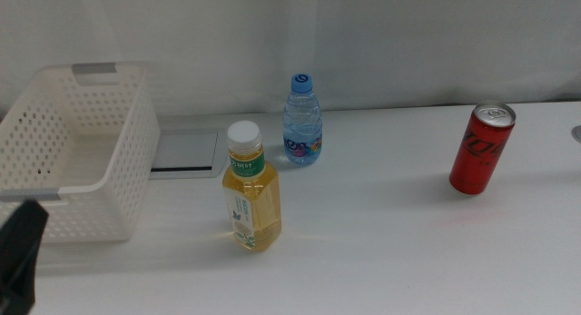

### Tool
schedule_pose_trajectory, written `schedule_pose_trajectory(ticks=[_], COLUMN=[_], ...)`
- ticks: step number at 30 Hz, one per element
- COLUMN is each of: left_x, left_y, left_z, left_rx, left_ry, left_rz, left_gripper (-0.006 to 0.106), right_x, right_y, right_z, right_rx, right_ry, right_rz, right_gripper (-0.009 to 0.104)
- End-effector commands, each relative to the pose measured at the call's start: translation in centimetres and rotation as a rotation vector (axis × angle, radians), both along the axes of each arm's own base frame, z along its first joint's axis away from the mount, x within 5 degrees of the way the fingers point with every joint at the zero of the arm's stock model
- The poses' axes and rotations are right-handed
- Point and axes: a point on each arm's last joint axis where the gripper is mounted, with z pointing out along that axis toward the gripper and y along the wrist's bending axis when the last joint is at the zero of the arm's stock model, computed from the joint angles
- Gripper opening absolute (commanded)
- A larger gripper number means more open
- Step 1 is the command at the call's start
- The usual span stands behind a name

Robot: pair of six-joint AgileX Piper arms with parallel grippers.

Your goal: Use arms to grab the bottles and put them into the dustbin to the left of the table.

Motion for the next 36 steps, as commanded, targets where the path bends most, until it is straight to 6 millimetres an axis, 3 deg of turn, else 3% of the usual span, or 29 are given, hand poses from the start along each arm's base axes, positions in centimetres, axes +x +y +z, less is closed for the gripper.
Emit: schedule_pose_trajectory(ticks=[1, 6, 11, 17, 22, 31, 36], left_x=[0.8, 3.2, 5.2, 8.3, 10.3, 11.9, 13.0], left_y=[-0.1, -0.3, -0.4, -1.2, -2.0, -7.5, -8.6], left_z=[1.8, 4.8, 6.5, 7.5, 6.3, 3.6, 1.8], left_rx=[-0.006, -0.024, -0.021, 0.123, 0.124, 0.136, 0.12], left_ry=[-0.01, -0.086, -0.146, -0.079, -0.016, 0.083, 0.173], left_rz=[-0.006, 0.014, 0.029, -0.003, -0.05, -0.32, -0.343], left_gripper=[0.091, 0.091, 0.091, 0.091, 0.091, 0.091, 0.09], right_x=[-0.1, -0.1, -0.1, -0.1, -0.1, -0.1, -0.1], right_y=[0.0, 0.0, 0.0, 0.0, 0.0, 0.0, 0.0], right_z=[-1.0, -1.0, -1.0, -1.0, -1.0, -1.0, -1.0], right_rx=[-0.014, -0.014, -0.014, -0.014, -0.014, -0.014, -0.014], right_ry=[-0.005, -0.005, -0.005, -0.005, -0.005, -0.005, -0.005], right_rz=[-0.006, -0.006, -0.006, -0.006, -0.006, -0.006, -0.006], right_gripper=[0.103, 0.103, 0.103, 0.103, 0.103, 0.103, 0.103])
